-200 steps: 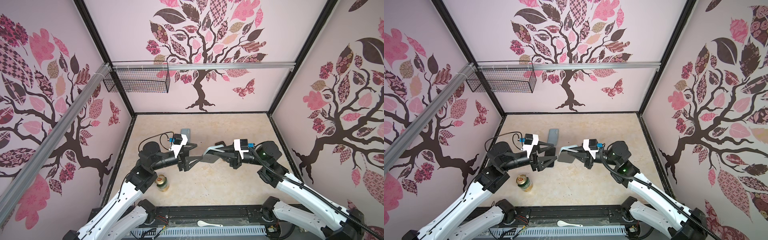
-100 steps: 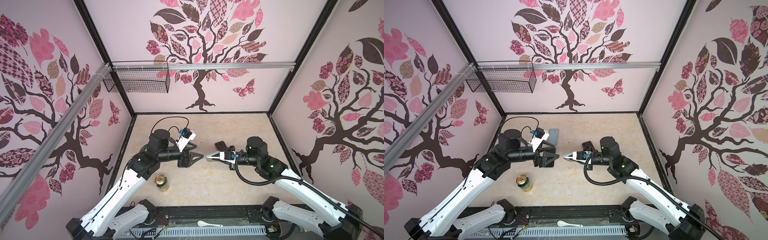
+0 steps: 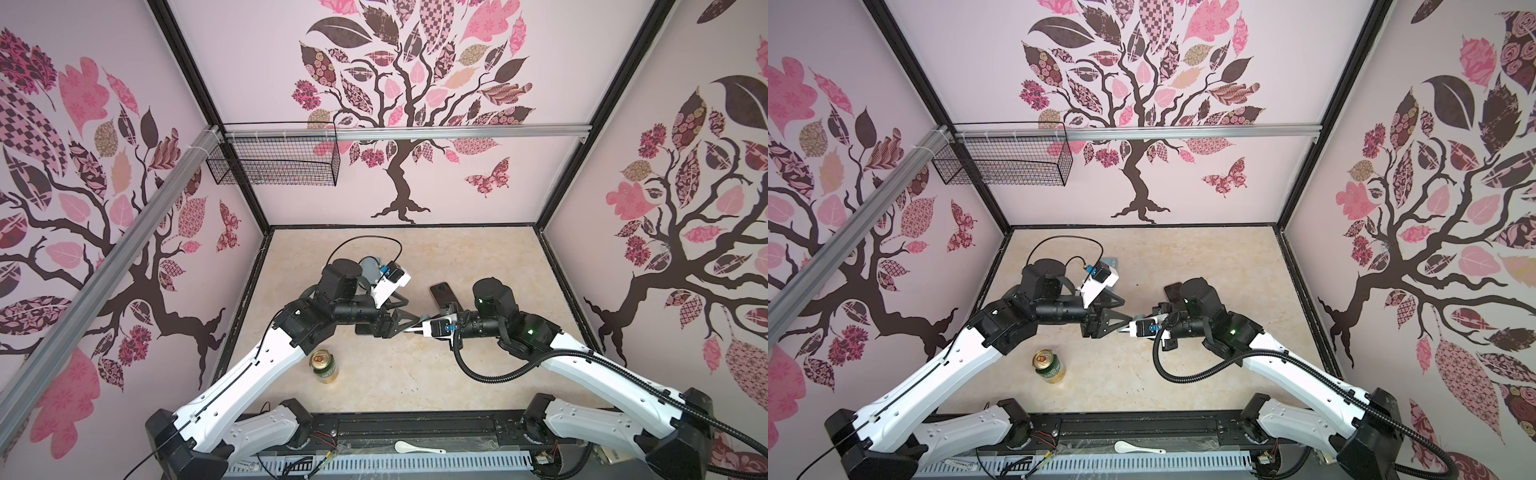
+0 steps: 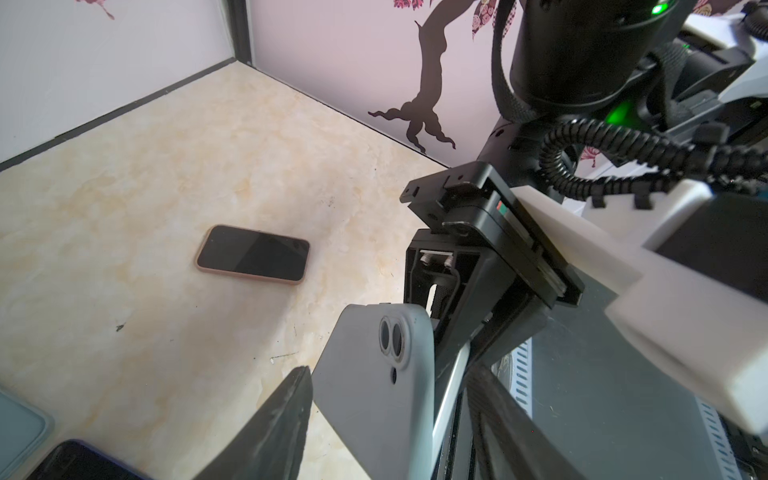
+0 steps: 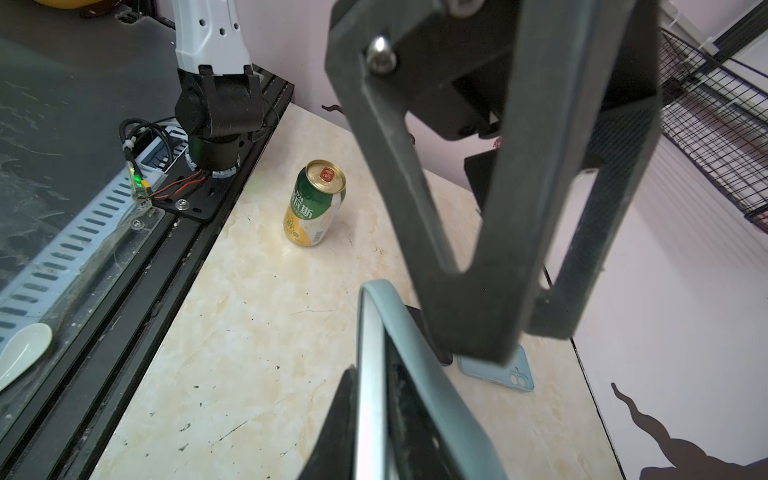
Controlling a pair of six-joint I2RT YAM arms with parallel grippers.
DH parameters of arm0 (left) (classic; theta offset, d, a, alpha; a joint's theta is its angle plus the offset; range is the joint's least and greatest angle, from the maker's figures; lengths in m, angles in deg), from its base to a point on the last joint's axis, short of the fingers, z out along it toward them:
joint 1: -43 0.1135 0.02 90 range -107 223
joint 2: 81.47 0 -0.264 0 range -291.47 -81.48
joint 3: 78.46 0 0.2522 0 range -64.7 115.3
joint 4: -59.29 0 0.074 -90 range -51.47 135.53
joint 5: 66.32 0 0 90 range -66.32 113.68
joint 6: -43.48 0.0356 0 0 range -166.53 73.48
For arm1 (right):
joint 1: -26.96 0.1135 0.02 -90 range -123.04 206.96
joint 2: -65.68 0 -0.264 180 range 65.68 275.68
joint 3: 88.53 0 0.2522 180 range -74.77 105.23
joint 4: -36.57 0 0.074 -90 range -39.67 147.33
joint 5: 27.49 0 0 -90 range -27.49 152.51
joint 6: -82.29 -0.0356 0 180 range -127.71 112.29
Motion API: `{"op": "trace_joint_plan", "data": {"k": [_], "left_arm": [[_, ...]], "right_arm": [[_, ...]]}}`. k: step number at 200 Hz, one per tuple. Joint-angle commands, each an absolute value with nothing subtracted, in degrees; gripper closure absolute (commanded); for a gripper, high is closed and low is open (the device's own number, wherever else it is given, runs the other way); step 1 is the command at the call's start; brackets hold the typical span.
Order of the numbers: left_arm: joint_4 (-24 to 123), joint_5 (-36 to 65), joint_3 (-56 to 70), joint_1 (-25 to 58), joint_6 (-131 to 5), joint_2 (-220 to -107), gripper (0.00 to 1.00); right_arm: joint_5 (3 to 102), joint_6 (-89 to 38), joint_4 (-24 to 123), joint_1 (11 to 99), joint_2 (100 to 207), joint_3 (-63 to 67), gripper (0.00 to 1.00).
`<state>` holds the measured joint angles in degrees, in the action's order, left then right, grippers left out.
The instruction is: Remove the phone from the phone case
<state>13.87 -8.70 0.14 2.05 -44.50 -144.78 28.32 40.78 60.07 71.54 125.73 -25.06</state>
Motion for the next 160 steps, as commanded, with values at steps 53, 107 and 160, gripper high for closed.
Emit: {"op": "trace_joint_plan", "data": {"k": [53,107,160], "left_arm": [[15.1,-5.8,1.6,0.6,-43.5,-146.1,0.51],[14.9,-10.8,0.5,0.5,-43.3,-146.5,0.52],[13.2,-9.3,0.2,0.6,-42.3,-147.7,0.55]], "right_arm": [[27.1,41.2,58.0,71.8,124.7,-22.6,1.00],[27.7,41.0,57.5,71.8,124.6,-22.7,1.00],[26.6,40.4,56.6,71.8,124.0,-23.2,1.00]]}}
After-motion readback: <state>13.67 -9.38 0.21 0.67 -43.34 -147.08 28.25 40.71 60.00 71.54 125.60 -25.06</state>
